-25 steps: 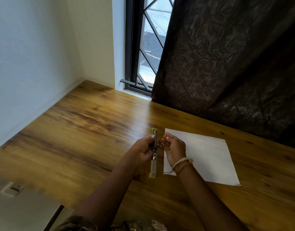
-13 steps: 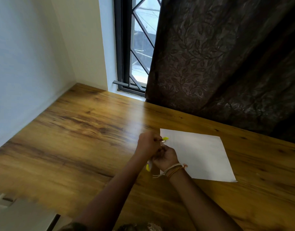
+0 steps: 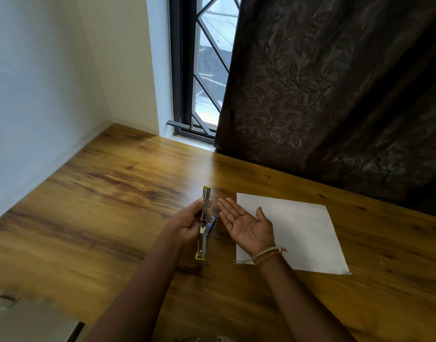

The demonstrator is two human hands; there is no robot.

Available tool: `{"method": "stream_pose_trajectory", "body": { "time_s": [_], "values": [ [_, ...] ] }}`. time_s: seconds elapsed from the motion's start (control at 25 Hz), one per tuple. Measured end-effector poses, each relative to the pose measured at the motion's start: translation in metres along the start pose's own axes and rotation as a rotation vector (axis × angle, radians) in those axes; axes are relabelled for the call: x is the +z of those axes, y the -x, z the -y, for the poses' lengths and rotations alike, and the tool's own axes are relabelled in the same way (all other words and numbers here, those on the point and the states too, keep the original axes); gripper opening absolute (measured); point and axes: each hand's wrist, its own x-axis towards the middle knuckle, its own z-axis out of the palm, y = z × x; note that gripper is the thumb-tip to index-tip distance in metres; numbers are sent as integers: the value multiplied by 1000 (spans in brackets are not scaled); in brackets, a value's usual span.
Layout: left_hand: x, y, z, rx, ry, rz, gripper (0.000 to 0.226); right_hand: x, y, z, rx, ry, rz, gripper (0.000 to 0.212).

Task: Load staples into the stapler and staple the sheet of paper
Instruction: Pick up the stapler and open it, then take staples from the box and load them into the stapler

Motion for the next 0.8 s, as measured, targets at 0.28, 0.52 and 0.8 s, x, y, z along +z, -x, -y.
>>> {"method": "stream_pose_trajectory", "body": {
  "time_s": [0.28, 0.52, 0.8],
  "values": [
    [-13, -6, -4, -17, 37, -19, 23, 13, -13, 23, 143, 394, -157, 47],
    [-23, -13, -7, 63, -85, -76, 16, 54, -45, 25, 193, 2119, -457, 24],
    [-36, -22, -9, 281, -561, -330, 19, 58, -74, 15, -202, 2428, -298, 17]
  ]
}}
